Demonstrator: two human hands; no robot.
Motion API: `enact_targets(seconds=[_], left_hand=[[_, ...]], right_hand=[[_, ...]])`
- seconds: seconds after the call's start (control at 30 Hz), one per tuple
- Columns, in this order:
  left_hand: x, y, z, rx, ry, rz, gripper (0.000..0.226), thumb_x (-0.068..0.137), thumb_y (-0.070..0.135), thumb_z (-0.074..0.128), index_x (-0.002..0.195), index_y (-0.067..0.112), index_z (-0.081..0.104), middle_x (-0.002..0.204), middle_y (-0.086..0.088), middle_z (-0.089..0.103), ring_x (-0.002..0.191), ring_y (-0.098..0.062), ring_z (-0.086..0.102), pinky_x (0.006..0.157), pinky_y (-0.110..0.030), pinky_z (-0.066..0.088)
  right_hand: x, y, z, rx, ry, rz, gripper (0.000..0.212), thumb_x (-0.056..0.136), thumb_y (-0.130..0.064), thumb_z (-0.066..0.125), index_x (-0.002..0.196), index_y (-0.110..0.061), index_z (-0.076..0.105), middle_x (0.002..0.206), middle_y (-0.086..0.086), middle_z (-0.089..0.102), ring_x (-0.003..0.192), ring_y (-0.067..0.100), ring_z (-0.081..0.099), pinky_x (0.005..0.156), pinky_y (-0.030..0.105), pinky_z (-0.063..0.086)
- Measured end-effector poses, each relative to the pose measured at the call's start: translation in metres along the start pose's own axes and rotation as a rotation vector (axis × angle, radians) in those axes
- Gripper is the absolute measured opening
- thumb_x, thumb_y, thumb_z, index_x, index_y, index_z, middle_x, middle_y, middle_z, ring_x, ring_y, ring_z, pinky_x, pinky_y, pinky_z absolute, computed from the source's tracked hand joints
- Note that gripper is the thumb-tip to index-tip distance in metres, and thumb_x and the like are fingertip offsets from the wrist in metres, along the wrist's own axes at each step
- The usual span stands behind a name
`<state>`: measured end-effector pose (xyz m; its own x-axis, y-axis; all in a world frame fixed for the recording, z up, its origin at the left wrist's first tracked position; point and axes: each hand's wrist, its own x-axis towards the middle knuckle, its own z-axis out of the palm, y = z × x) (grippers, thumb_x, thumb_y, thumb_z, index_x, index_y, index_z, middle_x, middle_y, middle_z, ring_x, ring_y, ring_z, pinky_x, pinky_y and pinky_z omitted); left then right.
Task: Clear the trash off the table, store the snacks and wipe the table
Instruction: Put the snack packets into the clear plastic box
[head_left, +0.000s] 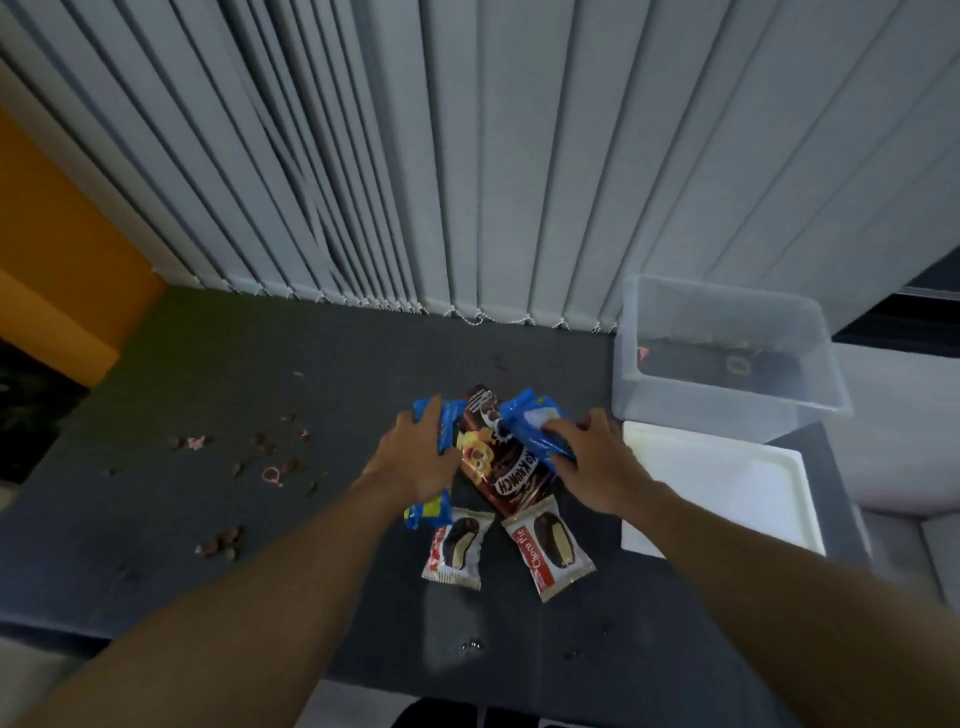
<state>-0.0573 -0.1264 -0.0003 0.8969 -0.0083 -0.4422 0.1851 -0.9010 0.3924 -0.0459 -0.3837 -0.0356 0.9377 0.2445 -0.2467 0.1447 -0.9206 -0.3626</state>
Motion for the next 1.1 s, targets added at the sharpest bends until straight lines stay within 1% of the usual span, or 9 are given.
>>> enact_targets(seconds=[0.1,0.23,0.43,0.5,0.63,0.83,0.9,1.03,1.1], left_hand=[[0.007,0.02,-0.017,-0.004,0.006,0.059,0.082,0.095,0.047,0.051,0.16,0.03,0.004,0.155,-0.019,0.024,0.134,-0.045,0.04,0.107,-0.05,0.042],[0.017,0.052,-0.034,-0.016,0.005,0.153,0.082,0.095,0.042,0.051,0.16,0.033,0.002,0.159,-0.017,0.017,0.137,-0.046,0.037,0.109,-0.051,0.04],[0.026,0.111,-0.049,-0.013,0.015,0.299,0.079,0.098,0.04,0.052,0.16,0.031,0.004,0.158,-0.018,0.02,0.139,-0.045,0.035,0.11,-0.05,0.038],[0.029,0.131,-0.051,-0.032,0.022,0.335,0.078,0.097,0.039,0.053,0.16,0.029,0.007,0.154,-0.016,0.026,0.137,-0.043,0.038,0.11,-0.05,0.039],[0.034,0.173,-0.051,-0.089,0.05,0.365,0.077,0.097,0.034,0.055,0.16,0.025,0.011,0.142,-0.013,0.033,0.125,-0.037,0.049,0.103,-0.044,0.046],[0.055,0.21,-0.037,-0.09,0.056,0.342,0.074,0.097,0.035,0.054,0.158,0.026,0.014,0.137,-0.013,0.035,0.12,-0.039,0.052,0.103,-0.047,0.048],[0.063,0.221,-0.031,-0.091,0.056,0.326,0.072,0.098,0.035,0.053,0.158,0.025,0.013,0.137,-0.013,0.034,0.118,-0.038,0.053,0.1,-0.043,0.049],[0.08,0.24,-0.02,-0.074,0.057,0.317,0.07,0.1,0.033,0.052,0.158,0.023,0.013,0.136,-0.014,0.035,0.113,-0.034,0.055,0.092,-0.038,0.051],[0.09,0.244,-0.015,-0.078,0.05,0.304,0.07,0.1,0.031,0.052,0.158,0.021,0.013,0.136,-0.015,0.035,0.111,-0.032,0.055,0.09,-0.037,0.051]], right_hand=[[-0.01,-0.004,-0.018,0.034,0.124,-0.003,0.046,0.096,-0.037,0.055,0.141,-0.035,0.043,0.12,0.006,0.039,0.107,0.022,0.047,0.09,0.035,0.05],[-0.021,0.002,-0.045,0.074,0.259,0.05,0.047,0.098,-0.037,0.055,0.143,-0.032,0.043,0.128,0.007,0.038,0.112,0.021,0.046,0.092,0.034,0.052],[-0.046,0.033,-0.08,0.097,0.408,0.145,0.047,0.097,-0.038,0.057,0.142,-0.031,0.045,0.127,0.005,0.04,0.108,0.019,0.049,0.092,0.032,0.052],[-0.049,0.049,-0.092,0.076,0.432,0.174,0.047,0.097,-0.038,0.056,0.142,-0.029,0.045,0.126,0.006,0.041,0.106,0.02,0.051,0.091,0.034,0.053],[-0.05,0.08,-0.116,0.093,0.466,0.264,0.046,0.098,-0.04,0.054,0.142,-0.026,0.045,0.127,0.008,0.04,0.107,0.022,0.052,0.094,0.034,0.052],[-0.043,0.126,-0.142,0.048,0.489,0.319,0.045,0.099,-0.04,0.052,0.142,-0.027,0.045,0.128,0.009,0.038,0.112,0.026,0.047,0.094,0.039,0.05],[-0.037,0.142,-0.148,0.022,0.494,0.337,0.044,0.098,-0.04,0.051,0.14,-0.029,0.046,0.13,0.009,0.038,0.114,0.027,0.046,0.092,0.038,0.051],[-0.012,0.175,-0.156,-0.033,0.402,0.386,0.043,0.1,-0.043,0.044,0.142,-0.035,0.038,0.14,0.012,0.034,0.122,0.033,0.044,0.096,0.045,0.049],[0.005,0.189,-0.157,-0.101,0.306,0.412,0.045,0.1,-0.042,0.039,0.145,-0.034,0.035,0.137,0.015,0.038,0.121,0.035,0.042,0.097,0.046,0.046]])
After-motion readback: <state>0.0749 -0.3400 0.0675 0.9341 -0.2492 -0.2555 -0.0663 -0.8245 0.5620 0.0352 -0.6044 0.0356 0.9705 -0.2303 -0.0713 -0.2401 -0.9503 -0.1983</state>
